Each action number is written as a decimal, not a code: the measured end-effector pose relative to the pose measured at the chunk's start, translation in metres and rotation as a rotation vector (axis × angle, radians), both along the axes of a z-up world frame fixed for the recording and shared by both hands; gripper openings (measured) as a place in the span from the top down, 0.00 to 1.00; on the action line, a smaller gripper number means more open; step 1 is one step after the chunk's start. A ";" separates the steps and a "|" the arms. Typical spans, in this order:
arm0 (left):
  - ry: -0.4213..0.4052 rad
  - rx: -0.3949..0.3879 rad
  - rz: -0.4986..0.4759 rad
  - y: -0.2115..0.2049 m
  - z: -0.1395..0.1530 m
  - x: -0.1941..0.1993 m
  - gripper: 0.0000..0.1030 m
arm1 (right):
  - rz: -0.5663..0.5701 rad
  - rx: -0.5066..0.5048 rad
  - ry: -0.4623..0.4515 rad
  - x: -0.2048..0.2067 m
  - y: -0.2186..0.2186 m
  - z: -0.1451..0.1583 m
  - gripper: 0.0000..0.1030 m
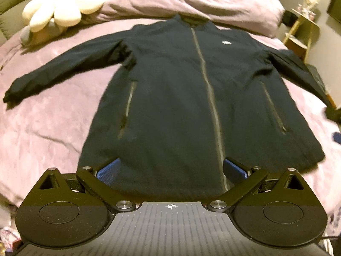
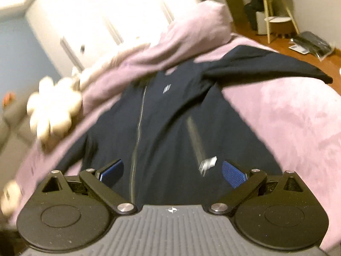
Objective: Fold large clothes
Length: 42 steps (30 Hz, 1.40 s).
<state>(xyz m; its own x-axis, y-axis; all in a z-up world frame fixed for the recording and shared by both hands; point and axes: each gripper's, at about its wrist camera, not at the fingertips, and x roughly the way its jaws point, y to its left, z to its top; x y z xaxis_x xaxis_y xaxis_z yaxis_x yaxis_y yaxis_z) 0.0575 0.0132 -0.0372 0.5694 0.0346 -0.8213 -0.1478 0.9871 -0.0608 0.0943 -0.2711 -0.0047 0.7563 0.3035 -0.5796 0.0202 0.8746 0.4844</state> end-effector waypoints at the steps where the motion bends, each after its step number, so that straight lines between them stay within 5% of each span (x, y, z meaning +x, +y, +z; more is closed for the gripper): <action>1: -0.002 -0.005 0.014 0.005 -0.003 0.009 0.00 | -0.031 0.055 0.001 0.011 -0.017 -0.003 0.04; 5: -0.027 -0.034 0.073 0.019 -0.018 0.049 0.00 | -0.257 0.280 -0.035 0.056 -0.097 -0.025 0.05; 7: -0.039 -0.048 0.084 0.021 -0.027 0.071 0.00 | -0.359 0.359 -0.040 0.081 -0.132 -0.042 0.18; 9: -0.049 -0.042 0.080 0.020 -0.037 0.092 0.00 | -0.460 0.413 -0.012 0.106 -0.165 -0.061 0.47; 10: -0.046 -0.033 0.080 0.019 -0.043 0.102 0.00 | -0.508 0.462 0.006 0.120 -0.183 -0.076 0.50; 14: -0.013 0.003 0.107 0.019 -0.066 0.138 0.00 | -0.705 0.637 0.016 0.151 -0.236 -0.126 0.52; 18: 0.046 0.028 0.129 0.022 -0.086 0.156 0.00 | -0.855 0.693 0.036 0.171 -0.268 -0.163 0.53; 22: 0.054 0.064 0.139 0.024 -0.097 0.162 0.00 | -0.909 0.836 0.004 0.184 -0.289 -0.195 0.65; 23: 0.054 0.064 0.146 0.024 -0.099 0.162 0.00 | -0.915 0.850 0.003 0.189 -0.292 -0.200 0.76; 24: 0.054 0.057 0.151 0.025 -0.100 0.161 0.00 | -0.919 0.839 0.021 0.194 -0.295 -0.203 0.88; 28: 0.053 0.012 0.157 0.034 -0.099 0.159 0.00 | -0.877 0.750 0.054 0.208 -0.306 -0.200 0.90; 31: 0.059 -0.002 0.118 0.038 -0.100 0.160 0.00 | -0.834 0.479 0.076 0.220 -0.300 -0.157 0.90; 35: 0.060 -0.050 0.103 0.047 -0.094 0.157 0.00 | -0.740 0.064 -0.049 0.242 -0.251 -0.074 0.91; 39: 0.033 -0.082 0.127 0.056 -0.079 0.151 0.00 | -0.375 -0.246 -0.249 0.264 -0.141 0.003 0.91; 42: -0.050 -0.082 0.111 0.061 -0.059 0.147 0.00 | -0.005 -0.380 -0.349 0.263 -0.037 0.021 0.87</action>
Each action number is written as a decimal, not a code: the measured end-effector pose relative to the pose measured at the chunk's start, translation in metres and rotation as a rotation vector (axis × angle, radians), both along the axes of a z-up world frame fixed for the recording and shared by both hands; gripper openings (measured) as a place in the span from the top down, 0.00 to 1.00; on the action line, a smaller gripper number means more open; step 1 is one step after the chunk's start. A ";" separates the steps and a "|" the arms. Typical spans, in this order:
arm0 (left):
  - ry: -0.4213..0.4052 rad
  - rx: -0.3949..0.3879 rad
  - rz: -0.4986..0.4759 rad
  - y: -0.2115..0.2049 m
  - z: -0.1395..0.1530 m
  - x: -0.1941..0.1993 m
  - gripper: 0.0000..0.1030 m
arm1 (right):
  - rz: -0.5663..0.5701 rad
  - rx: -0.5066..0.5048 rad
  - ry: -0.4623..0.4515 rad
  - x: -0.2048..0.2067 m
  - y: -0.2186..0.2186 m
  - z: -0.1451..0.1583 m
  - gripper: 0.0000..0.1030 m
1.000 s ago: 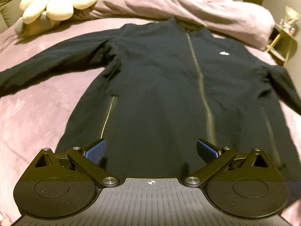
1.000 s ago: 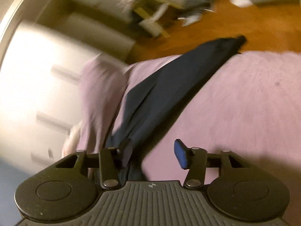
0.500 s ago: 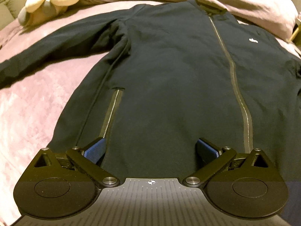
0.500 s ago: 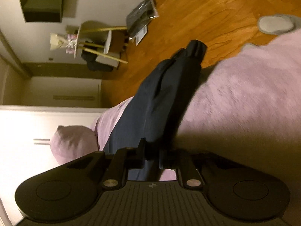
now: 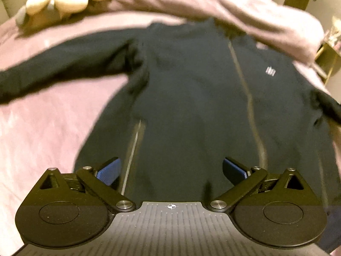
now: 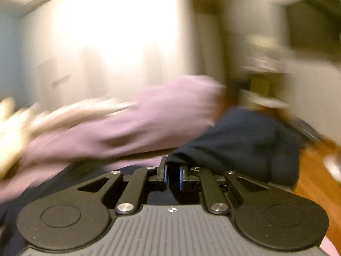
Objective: Fold large clothes
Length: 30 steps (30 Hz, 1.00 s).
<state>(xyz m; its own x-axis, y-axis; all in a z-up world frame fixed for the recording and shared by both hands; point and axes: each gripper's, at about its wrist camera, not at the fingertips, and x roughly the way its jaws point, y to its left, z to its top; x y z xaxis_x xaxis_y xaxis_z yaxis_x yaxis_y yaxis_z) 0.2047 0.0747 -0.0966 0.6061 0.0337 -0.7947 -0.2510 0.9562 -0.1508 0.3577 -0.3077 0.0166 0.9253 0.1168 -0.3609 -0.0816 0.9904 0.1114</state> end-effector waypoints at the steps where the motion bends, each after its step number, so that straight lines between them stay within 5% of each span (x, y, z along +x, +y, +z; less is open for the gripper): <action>1: -0.022 -0.008 -0.004 0.003 0.006 0.000 0.00 | 0.110 -0.056 0.024 -0.003 0.032 -0.003 0.86; 3: -0.059 -0.040 -0.001 0.011 0.017 0.003 0.00 | 0.274 -0.151 0.084 -0.012 0.089 -0.024 0.60; 4: -0.076 -0.066 0.000 0.015 0.022 0.006 0.00 | 0.326 -0.167 0.125 -0.017 0.108 -0.037 0.56; 9: -0.124 -0.205 -0.030 0.023 0.028 0.034 0.00 | 0.341 -0.041 0.301 -0.049 0.121 -0.074 0.56; 14: -0.074 -0.377 -0.104 0.002 -0.002 0.097 0.00 | 0.168 0.243 0.313 -0.083 0.050 -0.088 0.56; 17: -0.006 -0.439 -0.102 -0.012 -0.027 0.130 0.19 | 0.082 0.368 0.326 -0.092 0.010 -0.096 0.56; 20: 0.009 -0.493 -0.086 -0.016 -0.043 0.149 0.22 | 0.052 0.443 0.355 -0.103 -0.013 -0.113 0.56; 22: -0.014 -0.507 -0.071 -0.016 -0.047 0.154 0.38 | 0.045 0.474 0.372 -0.095 -0.018 -0.118 0.56; 23: -0.008 -0.529 -0.063 -0.016 -0.048 0.158 0.60 | 0.043 0.483 0.380 -0.093 -0.019 -0.121 0.56; 25: 0.017 -0.569 -0.054 -0.014 -0.052 0.165 0.67 | 0.044 0.496 0.389 -0.081 -0.016 -0.125 0.56; 27: 0.006 -0.548 -0.085 -0.017 -0.047 0.171 0.83 | 0.051 0.505 0.404 -0.074 -0.010 -0.128 0.56; 30: -0.087 -0.396 -0.122 -0.011 -0.009 0.179 0.86 | 0.075 0.512 0.404 -0.061 0.002 -0.122 0.56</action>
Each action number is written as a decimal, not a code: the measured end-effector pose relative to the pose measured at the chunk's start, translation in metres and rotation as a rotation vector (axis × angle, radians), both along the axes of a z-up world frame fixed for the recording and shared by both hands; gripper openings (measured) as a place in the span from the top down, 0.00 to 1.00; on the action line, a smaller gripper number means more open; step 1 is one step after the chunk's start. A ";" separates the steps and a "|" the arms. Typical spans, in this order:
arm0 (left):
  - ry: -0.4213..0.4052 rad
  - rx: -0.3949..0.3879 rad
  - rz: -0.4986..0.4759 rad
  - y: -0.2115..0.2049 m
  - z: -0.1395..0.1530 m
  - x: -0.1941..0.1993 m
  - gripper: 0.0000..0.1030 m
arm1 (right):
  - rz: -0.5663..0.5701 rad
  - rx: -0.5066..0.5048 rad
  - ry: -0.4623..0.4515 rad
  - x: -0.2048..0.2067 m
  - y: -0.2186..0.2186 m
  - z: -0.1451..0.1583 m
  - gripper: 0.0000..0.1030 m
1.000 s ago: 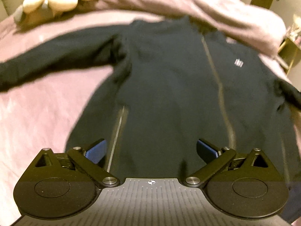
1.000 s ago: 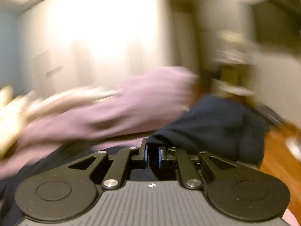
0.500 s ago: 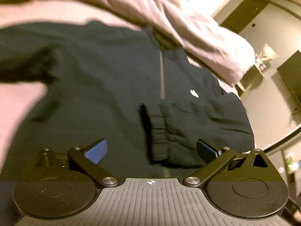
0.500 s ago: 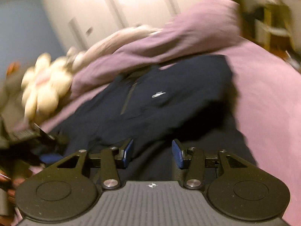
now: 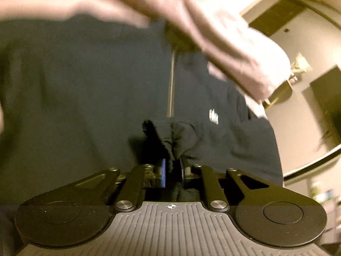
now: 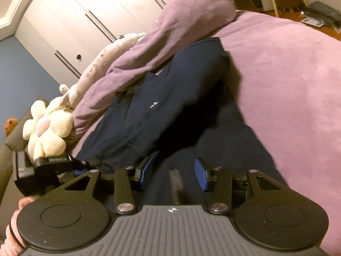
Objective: Fold large clothes
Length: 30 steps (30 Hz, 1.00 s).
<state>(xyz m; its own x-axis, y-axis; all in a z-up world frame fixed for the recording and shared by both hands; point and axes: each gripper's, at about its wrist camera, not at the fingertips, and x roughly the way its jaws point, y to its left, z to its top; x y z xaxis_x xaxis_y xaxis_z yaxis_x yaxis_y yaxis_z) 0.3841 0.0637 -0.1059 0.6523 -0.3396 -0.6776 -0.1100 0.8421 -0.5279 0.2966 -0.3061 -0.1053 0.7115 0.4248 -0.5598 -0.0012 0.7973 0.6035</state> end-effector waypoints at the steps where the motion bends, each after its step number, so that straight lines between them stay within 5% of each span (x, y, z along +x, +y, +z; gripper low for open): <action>1: -0.043 0.057 0.015 0.004 0.015 0.002 0.86 | 0.007 0.011 -0.005 0.005 0.003 0.003 0.56; 6: -0.183 0.358 0.162 0.028 0.071 0.018 0.86 | 0.016 0.150 0.001 0.050 0.020 0.000 0.56; 10: -0.175 0.446 0.185 0.039 0.069 0.031 0.85 | -0.027 0.286 0.051 0.096 0.036 -0.021 0.56; 13: -0.133 0.423 0.196 0.052 0.058 0.032 0.85 | -0.103 0.310 0.091 0.127 0.037 -0.036 0.56; 16: -0.109 0.387 0.197 0.063 0.049 0.035 0.85 | -0.201 0.265 0.102 0.144 0.025 -0.044 0.58; 20: -0.103 0.413 0.180 0.061 0.037 0.041 0.85 | -0.277 0.190 0.044 0.151 0.001 -0.038 0.88; 24: -0.095 0.360 0.126 0.047 0.017 0.055 0.85 | -0.348 0.092 0.007 0.146 -0.018 -0.040 0.91; 27: -0.102 0.501 0.095 0.023 0.002 0.064 0.82 | -0.310 -0.027 0.016 0.144 -0.010 -0.049 0.92; 30: -0.071 0.533 0.096 0.024 -0.006 0.065 0.74 | -0.240 -0.124 -0.010 0.132 -0.001 -0.036 0.79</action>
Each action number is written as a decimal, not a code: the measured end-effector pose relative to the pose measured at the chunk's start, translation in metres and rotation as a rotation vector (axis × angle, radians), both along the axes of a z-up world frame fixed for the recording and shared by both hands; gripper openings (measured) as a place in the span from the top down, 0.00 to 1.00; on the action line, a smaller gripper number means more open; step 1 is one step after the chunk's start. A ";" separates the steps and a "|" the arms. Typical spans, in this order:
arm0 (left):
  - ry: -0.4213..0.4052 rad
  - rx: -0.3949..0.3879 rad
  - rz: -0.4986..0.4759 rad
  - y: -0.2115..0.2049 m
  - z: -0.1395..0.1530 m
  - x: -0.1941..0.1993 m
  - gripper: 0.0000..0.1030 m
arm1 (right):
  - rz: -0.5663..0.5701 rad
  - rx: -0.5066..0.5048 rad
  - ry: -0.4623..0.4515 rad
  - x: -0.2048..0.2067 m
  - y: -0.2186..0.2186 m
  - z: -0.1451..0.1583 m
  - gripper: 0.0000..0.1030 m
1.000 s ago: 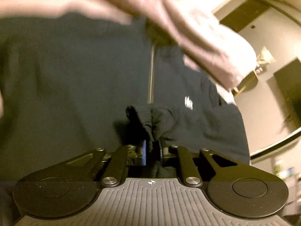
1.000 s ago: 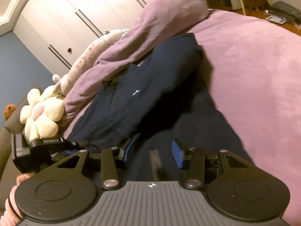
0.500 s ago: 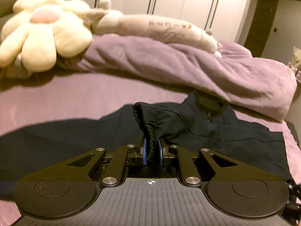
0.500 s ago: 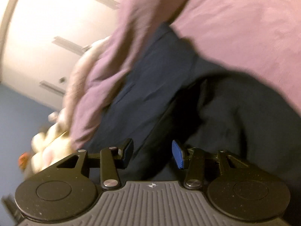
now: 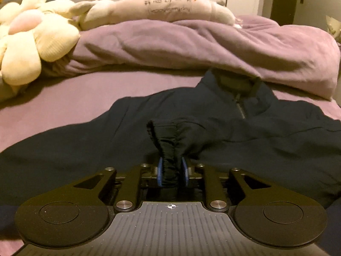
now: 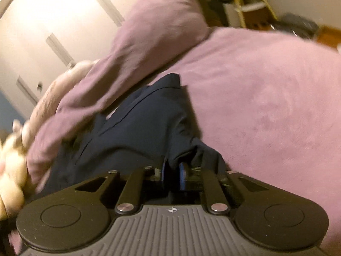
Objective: Fold large clothes
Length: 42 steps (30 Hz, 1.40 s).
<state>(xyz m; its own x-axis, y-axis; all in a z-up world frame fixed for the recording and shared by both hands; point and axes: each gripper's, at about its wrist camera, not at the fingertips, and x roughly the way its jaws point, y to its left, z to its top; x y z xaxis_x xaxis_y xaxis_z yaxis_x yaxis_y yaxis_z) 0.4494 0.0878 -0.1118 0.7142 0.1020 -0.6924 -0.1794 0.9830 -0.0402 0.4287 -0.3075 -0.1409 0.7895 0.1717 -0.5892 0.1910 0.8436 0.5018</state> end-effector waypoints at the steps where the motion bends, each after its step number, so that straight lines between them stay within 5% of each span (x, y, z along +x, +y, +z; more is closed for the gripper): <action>1: -0.003 -0.015 0.005 0.005 0.001 -0.002 0.74 | 0.015 -0.017 -0.015 -0.009 0.000 0.007 0.75; 3: -0.012 -0.054 0.017 0.016 0.004 -0.007 0.74 | 0.027 -0.018 -0.060 -0.024 -0.003 0.019 0.60; 7: -0.008 -0.097 0.051 0.024 0.008 -0.005 0.74 | 0.030 -0.042 -0.122 -0.043 -0.004 0.038 0.60; 14: -0.049 0.074 0.180 0.016 0.020 -0.015 0.47 | 0.124 -0.222 -0.112 -0.012 0.038 0.041 0.66; 19: -0.042 0.033 0.016 -0.008 0.017 -0.025 0.36 | 0.158 -0.362 -0.057 0.009 0.063 0.023 0.69; 24: 0.014 0.095 -0.038 -0.028 -0.013 -0.015 0.35 | 0.224 -0.518 -0.016 0.017 0.084 0.004 0.69; 28: 0.029 0.109 -0.009 -0.026 -0.027 -0.005 0.33 | 0.257 -0.487 -0.005 0.031 0.082 -0.001 0.70; 32: 0.048 0.154 0.011 -0.021 -0.033 0.003 0.20 | 0.272 -0.499 -0.013 0.035 0.086 -0.003 0.70; 36: 0.064 0.104 0.033 -0.014 -0.028 -0.004 0.20 | 0.280 -0.448 -0.026 0.014 0.077 0.010 0.70; 42: 0.066 0.150 -0.011 -0.019 -0.029 -0.013 0.20 | 0.296 -0.440 -0.012 -0.008 0.068 -0.002 0.72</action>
<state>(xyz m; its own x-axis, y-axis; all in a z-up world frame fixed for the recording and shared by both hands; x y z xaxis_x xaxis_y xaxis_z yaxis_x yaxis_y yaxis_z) 0.4362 0.0689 -0.1407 0.6692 0.2006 -0.7155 -0.1664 0.9789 0.1188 0.4210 -0.2394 -0.1428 0.7521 0.1267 -0.6467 -0.0905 0.9919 0.0891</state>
